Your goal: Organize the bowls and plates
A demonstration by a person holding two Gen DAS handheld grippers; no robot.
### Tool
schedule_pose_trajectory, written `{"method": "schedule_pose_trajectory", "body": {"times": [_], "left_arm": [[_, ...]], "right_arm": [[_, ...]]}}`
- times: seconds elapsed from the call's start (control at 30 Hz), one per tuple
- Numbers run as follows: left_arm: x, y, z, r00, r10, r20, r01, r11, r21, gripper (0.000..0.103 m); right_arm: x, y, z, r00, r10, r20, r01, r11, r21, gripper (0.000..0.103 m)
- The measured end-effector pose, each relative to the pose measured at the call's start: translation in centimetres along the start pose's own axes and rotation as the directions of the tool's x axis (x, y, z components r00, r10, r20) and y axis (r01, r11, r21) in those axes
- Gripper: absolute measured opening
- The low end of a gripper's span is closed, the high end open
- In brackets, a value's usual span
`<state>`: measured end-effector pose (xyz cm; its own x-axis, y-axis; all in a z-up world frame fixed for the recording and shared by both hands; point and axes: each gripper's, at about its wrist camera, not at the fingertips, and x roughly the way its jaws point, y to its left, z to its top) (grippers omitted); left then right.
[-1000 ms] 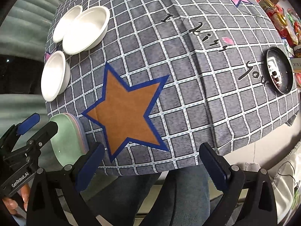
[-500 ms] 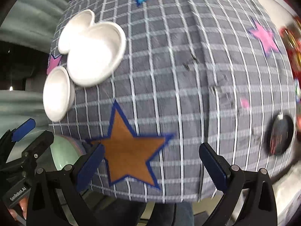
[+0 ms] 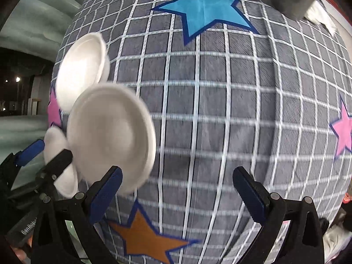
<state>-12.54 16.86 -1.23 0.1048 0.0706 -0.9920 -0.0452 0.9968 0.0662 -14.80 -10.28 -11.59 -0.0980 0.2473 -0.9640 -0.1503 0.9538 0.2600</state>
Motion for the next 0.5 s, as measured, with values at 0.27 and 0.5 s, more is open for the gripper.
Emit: {"method": "schedule_pose_trajectory", "body": {"times": [0.27,0.5], "left_arm": [[2.9,-0.1,1.7,0.996,-0.013,-0.085,0.014,1.0,0.008,0.065],[4.0,-2.2,1.9,0.985,-0.063,-0.163,0.068,0.997,0.026,0.045]], "right_arm": [[1.2,-0.3,2.1,1.0,0.018,0.015,-0.018,1.0,-0.013,0.091],[2.8,0.8,1.9,0.993,0.096,-0.061,-0.098,0.995,-0.031,0.023]]}}
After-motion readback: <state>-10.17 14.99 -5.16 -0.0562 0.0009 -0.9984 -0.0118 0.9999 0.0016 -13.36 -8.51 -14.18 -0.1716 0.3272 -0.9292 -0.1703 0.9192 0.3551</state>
